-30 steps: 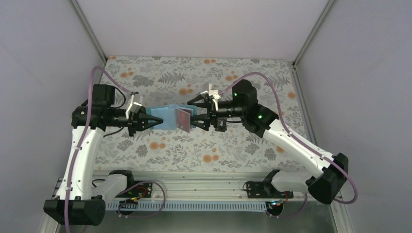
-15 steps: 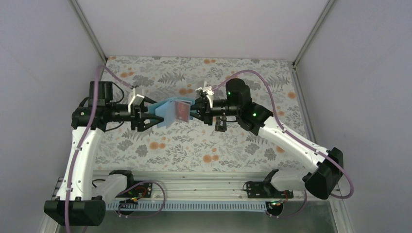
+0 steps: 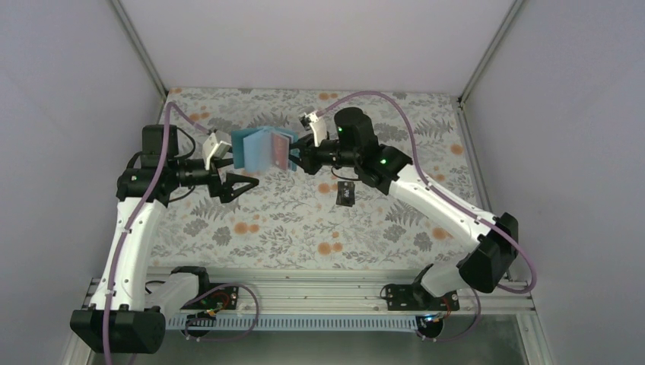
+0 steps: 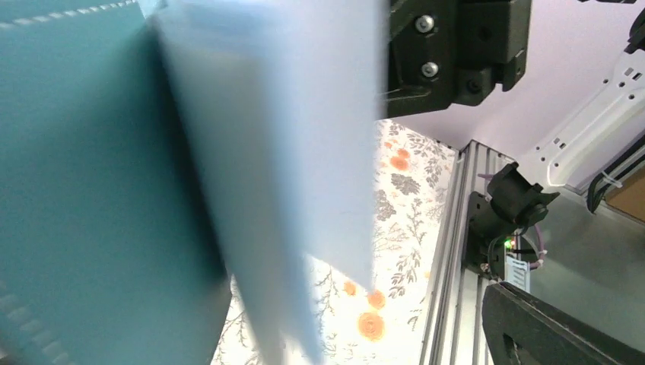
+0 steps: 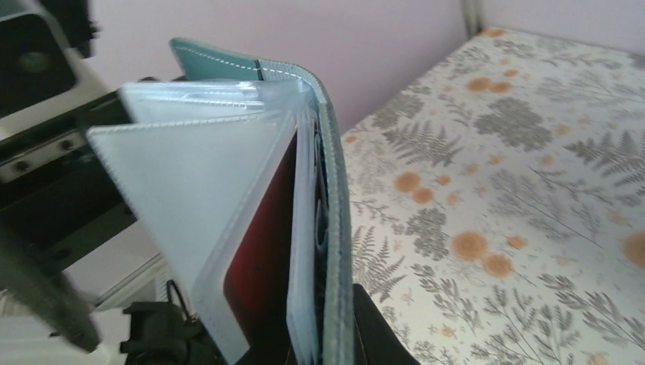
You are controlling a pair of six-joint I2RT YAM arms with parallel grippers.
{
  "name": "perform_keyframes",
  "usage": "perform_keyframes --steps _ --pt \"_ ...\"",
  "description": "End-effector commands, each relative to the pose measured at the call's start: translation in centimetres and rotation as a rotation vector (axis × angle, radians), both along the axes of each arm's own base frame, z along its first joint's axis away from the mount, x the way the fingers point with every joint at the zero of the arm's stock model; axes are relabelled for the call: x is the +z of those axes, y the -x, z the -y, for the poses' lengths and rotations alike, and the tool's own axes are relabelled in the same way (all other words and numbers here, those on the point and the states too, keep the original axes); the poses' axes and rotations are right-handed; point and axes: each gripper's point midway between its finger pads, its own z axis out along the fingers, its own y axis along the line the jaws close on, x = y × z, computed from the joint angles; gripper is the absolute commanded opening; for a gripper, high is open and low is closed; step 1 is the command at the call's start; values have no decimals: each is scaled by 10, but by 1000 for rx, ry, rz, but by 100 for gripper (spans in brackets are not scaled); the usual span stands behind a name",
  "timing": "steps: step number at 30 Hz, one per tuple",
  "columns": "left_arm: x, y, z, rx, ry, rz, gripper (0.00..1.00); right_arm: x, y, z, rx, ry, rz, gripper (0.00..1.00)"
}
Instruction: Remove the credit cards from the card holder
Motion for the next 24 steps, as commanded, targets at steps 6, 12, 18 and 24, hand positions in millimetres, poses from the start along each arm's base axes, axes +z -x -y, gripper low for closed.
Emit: perform_keyframes --steps 6,12,18,24 --pt "-2 -12 -5 54 -27 14 100 5 -1 -18 -39 13 -37 4" --pt "-11 -29 -15 145 -82 9 100 21 34 -30 150 -38 27 4" --pt "-15 -31 -19 171 -113 12 96 27 47 -17 207 -31 99 4" --pt "-3 -16 -8 78 -45 15 52 36 79 -3 395 -94 145 4"
